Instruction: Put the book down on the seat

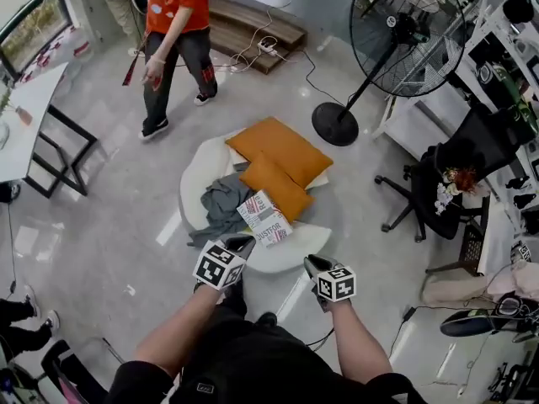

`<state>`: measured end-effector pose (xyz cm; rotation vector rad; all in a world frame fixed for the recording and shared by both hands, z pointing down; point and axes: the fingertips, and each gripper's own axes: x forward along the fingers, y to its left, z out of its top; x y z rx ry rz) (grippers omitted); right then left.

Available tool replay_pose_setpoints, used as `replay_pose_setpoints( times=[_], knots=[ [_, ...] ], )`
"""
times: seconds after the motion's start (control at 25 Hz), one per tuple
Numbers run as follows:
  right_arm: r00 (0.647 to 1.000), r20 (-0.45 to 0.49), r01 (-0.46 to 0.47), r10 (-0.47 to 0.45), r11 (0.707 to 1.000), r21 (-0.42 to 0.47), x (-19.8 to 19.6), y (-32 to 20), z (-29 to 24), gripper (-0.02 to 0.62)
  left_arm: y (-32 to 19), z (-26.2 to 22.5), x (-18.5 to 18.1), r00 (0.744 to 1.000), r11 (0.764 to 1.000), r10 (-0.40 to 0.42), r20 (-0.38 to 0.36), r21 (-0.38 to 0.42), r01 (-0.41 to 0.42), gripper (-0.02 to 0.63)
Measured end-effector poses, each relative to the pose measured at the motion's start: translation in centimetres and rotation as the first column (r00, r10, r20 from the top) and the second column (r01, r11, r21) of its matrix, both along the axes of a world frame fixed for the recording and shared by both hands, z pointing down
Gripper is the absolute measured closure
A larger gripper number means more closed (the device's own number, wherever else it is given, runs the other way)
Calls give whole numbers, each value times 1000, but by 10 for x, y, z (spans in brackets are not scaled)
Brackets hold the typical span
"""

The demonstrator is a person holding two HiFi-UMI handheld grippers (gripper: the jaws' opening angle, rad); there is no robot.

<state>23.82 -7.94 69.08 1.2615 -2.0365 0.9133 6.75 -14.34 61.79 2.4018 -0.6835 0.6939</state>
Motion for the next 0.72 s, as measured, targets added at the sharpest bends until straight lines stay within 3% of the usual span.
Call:
replay_pose_setpoints(
  times=[0.2, 0.32, 0.48, 0.72],
  knots=[
    [999, 39, 8, -13, 991, 136, 9, 47, -59, 531, 36, -36, 14, 996, 996, -89, -29, 23, 90, 603],
    [998, 56, -4, -5, 986, 164, 16, 94, -80, 534, 69, -61, 32, 998, 996, -57, -36, 71, 59, 603],
    [988, 148, -71, 41, 976, 204, 25, 138, -107, 536, 109, -87, 43, 999, 990, -27, -34, 141, 31, 602],
    [970, 242, -60, -22, 943, 327, 21, 165, -160, 555, 149, -134, 48, 997, 969, -38, -66, 240, 53, 601]
  ],
)
